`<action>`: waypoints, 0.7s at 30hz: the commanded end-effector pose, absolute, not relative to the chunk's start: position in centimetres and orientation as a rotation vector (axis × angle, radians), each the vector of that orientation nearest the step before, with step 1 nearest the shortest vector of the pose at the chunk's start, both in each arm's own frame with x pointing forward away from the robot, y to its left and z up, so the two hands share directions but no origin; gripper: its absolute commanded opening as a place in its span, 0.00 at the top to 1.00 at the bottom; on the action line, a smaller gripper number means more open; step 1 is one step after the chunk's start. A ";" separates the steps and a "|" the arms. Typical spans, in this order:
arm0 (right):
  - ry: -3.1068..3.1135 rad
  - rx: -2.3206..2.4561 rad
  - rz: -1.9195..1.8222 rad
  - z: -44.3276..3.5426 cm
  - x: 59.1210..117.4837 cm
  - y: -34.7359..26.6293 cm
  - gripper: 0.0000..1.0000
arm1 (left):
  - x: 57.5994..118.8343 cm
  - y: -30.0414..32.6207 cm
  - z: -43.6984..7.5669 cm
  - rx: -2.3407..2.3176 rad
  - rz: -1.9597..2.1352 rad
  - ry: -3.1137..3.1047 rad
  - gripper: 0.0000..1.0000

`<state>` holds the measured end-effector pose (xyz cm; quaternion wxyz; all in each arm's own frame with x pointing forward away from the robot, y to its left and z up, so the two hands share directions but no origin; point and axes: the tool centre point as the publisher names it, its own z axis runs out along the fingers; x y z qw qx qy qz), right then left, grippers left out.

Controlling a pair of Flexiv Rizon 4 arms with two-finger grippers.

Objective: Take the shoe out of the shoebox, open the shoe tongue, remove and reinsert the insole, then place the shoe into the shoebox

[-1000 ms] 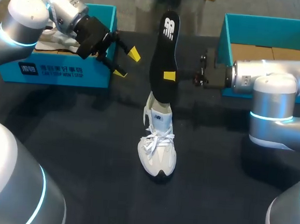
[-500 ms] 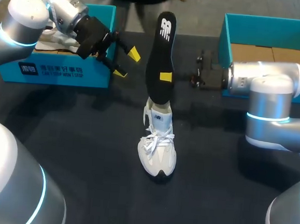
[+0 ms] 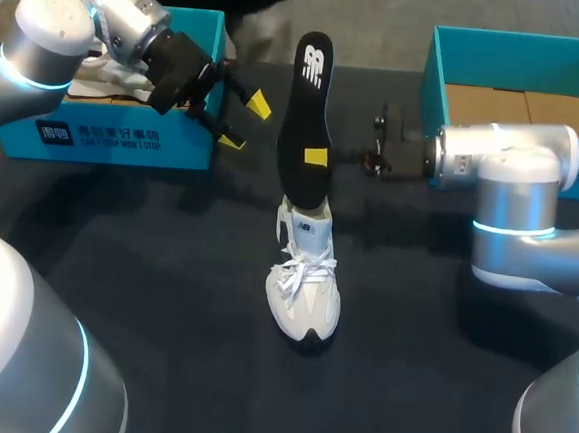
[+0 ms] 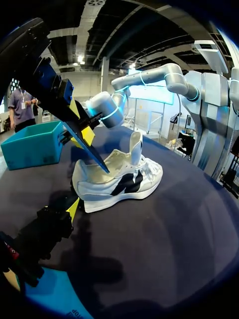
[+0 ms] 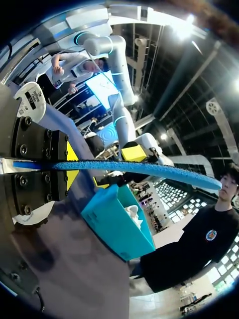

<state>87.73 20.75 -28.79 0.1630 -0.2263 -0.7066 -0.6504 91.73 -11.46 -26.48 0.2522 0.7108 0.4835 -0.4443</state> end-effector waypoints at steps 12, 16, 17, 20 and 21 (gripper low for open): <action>-1.983 -0.655 -1.844 -30.5 86.7 20.7 1.00 | 91.9 -11.5 -26.6 1.935 -1.211 1.311 0.00; -1.975 -0.671 -1.837 -30.8 86.6 20.7 1.00 | 91.9 -11.5 -26.6 1.935 -1.211 1.311 0.00; -1.973 -0.674 -1.836 -30.8 86.6 20.7 1.00 | 91.9 -11.5 -26.6 1.935 -1.211 1.311 0.00; -1.969 -0.681 -1.834 -30.9 86.5 20.7 1.00 | 91.9 -11.5 -26.6 1.935 -1.211 1.311 0.00; -1.969 -0.682 -1.833 -30.9 86.5 20.7 1.00 | 91.9 -11.5 -26.6 1.935 -1.211 1.311 0.00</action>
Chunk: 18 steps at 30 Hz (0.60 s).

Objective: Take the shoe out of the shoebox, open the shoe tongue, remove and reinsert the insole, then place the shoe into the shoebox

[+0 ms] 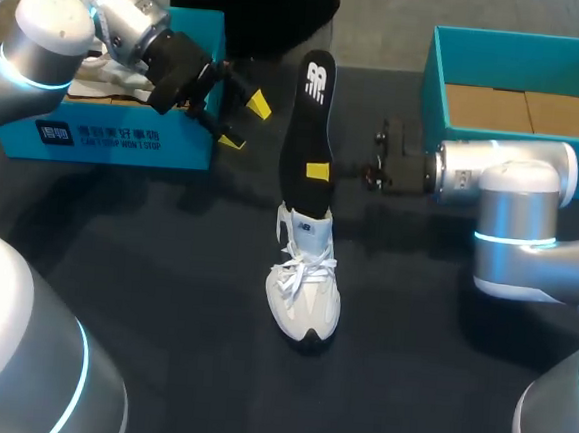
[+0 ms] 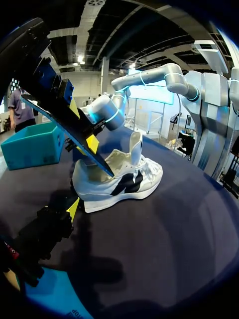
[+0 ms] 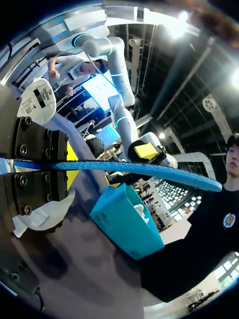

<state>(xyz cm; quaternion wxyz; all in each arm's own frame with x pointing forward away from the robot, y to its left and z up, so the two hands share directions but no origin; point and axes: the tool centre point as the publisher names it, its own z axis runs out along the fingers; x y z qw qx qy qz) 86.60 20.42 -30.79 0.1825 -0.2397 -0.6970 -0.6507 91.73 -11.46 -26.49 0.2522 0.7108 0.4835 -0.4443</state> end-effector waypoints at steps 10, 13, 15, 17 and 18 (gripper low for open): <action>-1.966 -0.686 -1.832 -31.3 86.2 20.4 1.00 | 91.9 -11.5 -26.6 1.935 -1.211 1.311 0.00; -1.971 -0.687 -1.830 -31.6 86.1 20.2 1.00 | 91.9 -11.5 -26.6 1.935 -1.211 1.311 0.00; -1.968 -0.690 -1.832 -31.8 85.9 20.1 1.00 | 91.9 -11.5 -26.6 1.935 -1.211 1.311 0.00; -1.965 -0.692 -1.832 -32.0 85.7 20.1 1.00 | 91.9 -11.5 -26.6 1.935 -1.211 1.311 0.00; -1.963 -0.692 -1.832 -32.1 85.6 20.1 1.00 | 91.9 -11.5 -26.6 1.935 -1.211 1.311 0.00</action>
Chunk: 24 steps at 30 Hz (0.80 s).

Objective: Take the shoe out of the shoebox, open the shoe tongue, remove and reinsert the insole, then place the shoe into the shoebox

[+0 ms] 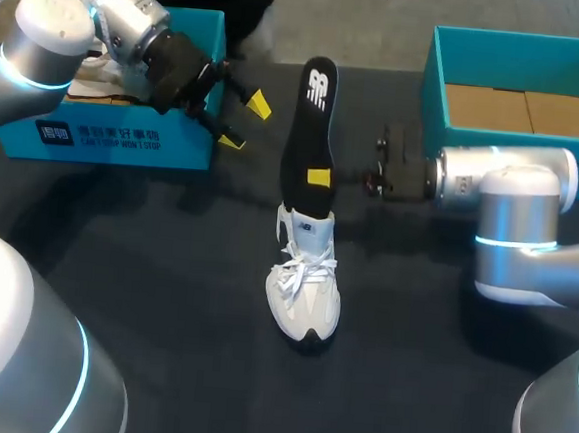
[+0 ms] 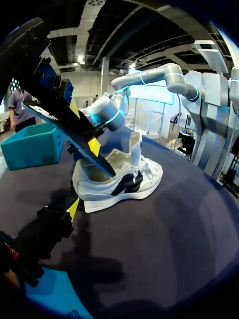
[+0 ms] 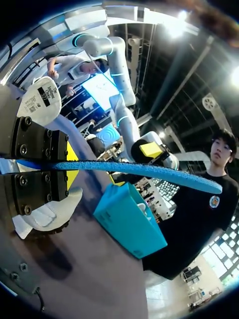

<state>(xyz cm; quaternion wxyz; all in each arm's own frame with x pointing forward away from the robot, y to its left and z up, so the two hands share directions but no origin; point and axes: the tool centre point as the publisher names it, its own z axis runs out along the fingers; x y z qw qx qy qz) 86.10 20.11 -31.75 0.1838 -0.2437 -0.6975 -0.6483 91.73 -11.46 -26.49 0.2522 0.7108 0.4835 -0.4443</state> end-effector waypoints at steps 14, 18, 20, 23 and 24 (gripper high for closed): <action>-1.979 -0.688 -1.793 -33.2 84.5 20.1 1.00 | 91.9 -11.5 -26.6 1.935 -1.211 1.311 0.00; -1.979 -0.695 -1.785 -33.5 84.3 20.1 1.00 | 91.9 -11.5 -26.6 1.935 -1.211 1.311 0.00; -1.991 -0.695 -1.765 -33.7 84.2 20.2 1.00 | 91.9 -11.5 -26.6 1.935 -1.211 1.311 0.00; -1.990 -0.697 -1.763 -33.9 83.9 20.2 1.00 | 91.9 -11.5 -26.6 1.935 -1.211 1.311 0.00; -1.989 -0.698 -1.760 -33.9 83.8 20.2 1.00 | 91.9 -11.5 -26.6 1.935 -1.211 1.311 0.00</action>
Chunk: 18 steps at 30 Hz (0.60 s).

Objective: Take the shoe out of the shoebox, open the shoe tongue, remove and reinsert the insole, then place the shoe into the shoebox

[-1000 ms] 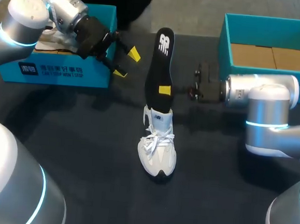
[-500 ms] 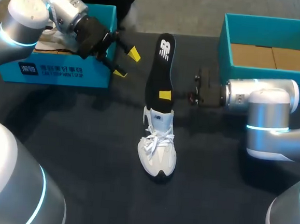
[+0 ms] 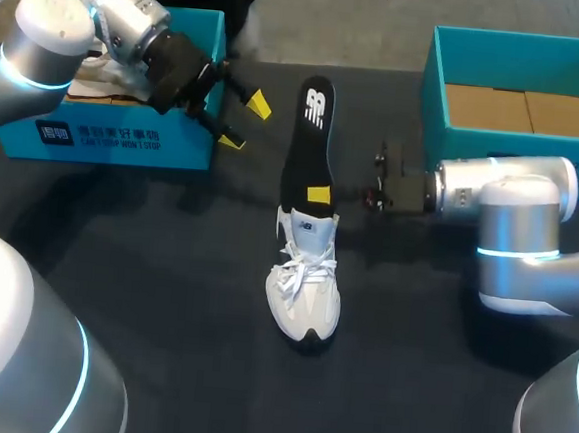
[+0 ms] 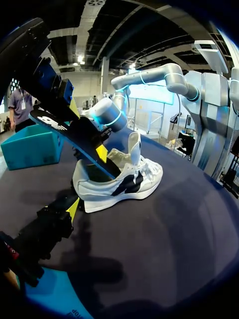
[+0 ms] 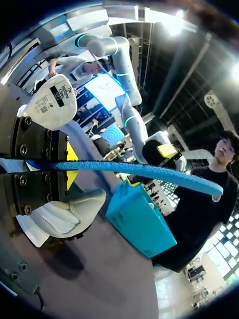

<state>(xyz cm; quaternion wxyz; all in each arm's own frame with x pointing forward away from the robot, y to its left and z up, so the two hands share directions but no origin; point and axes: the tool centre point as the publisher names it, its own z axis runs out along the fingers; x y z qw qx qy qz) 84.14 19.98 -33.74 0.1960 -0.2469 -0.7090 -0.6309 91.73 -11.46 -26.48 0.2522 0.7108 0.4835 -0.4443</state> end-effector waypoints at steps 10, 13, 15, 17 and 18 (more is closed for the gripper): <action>-1.982 -0.712 -1.748 -34.4 83.1 20.2 1.00 | 91.9 -11.5 -26.6 1.935 -1.211 1.311 0.00; -1.984 -0.712 -1.754 -34.1 83.3 20.2 0.76 | 91.9 -11.5 -26.6 1.935 -1.211 1.311 0.00; -1.991 -0.705 -1.760 -33.8 83.5 20.2 0.66 | 91.9 -11.5 -26.6 1.935 -1.211 1.311 0.00; -2.000 -0.696 -1.763 -33.4 83.6 20.2 0.66 | 91.9 -11.5 -26.6 1.935 -1.211 1.311 0.00; -2.001 -0.694 -1.766 -33.3 83.7 20.2 0.66 | 91.9 -11.5 -26.6 1.935 -1.211 1.311 0.00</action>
